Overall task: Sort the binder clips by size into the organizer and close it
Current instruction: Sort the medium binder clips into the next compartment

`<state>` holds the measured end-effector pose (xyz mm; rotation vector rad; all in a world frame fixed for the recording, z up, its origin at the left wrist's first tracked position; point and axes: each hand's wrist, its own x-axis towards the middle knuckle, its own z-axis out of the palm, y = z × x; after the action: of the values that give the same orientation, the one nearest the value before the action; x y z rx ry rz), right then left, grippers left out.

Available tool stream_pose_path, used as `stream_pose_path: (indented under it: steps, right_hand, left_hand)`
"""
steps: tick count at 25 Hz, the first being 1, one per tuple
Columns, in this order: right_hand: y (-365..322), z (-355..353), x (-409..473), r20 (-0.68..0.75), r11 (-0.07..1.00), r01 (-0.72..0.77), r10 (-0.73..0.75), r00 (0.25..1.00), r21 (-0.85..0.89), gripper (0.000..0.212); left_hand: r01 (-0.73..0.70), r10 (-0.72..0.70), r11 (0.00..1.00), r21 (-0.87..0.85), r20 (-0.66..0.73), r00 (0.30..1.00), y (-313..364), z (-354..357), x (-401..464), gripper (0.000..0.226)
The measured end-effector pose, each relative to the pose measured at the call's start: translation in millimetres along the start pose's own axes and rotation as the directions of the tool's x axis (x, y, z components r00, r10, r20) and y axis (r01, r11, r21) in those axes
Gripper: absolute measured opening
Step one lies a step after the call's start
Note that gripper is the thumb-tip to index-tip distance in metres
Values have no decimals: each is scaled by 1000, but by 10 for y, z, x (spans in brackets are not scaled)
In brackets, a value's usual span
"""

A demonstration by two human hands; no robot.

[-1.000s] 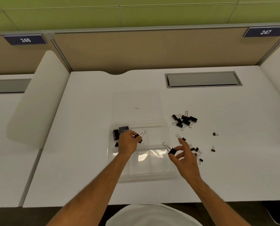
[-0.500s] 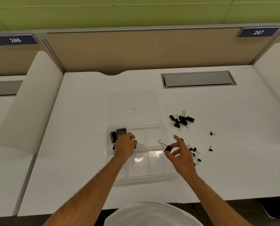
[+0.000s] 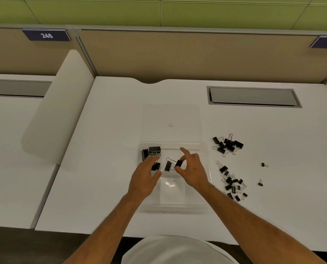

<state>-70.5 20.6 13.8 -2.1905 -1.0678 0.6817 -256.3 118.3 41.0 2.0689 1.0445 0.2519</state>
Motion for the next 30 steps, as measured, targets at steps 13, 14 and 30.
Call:
stream_pose_path:
  steps: [13,14,30]
  right_hand:
    - [547,-549,-379,-172,995,-70,80,982,66,63]
    - [641,-630,-426,-193,993,-93,106,975,76,61]
    - [1774,-1816,-268,-176,982,-191,190,966,10,44]
  left_hand:
    - [-106,107,994,-35,48,993,324,368,128,51]
    - [-130,132,991,-39,52,990,388,428,150,51]
    - [-97,96,995,25,21,995,1192,994,73,53]
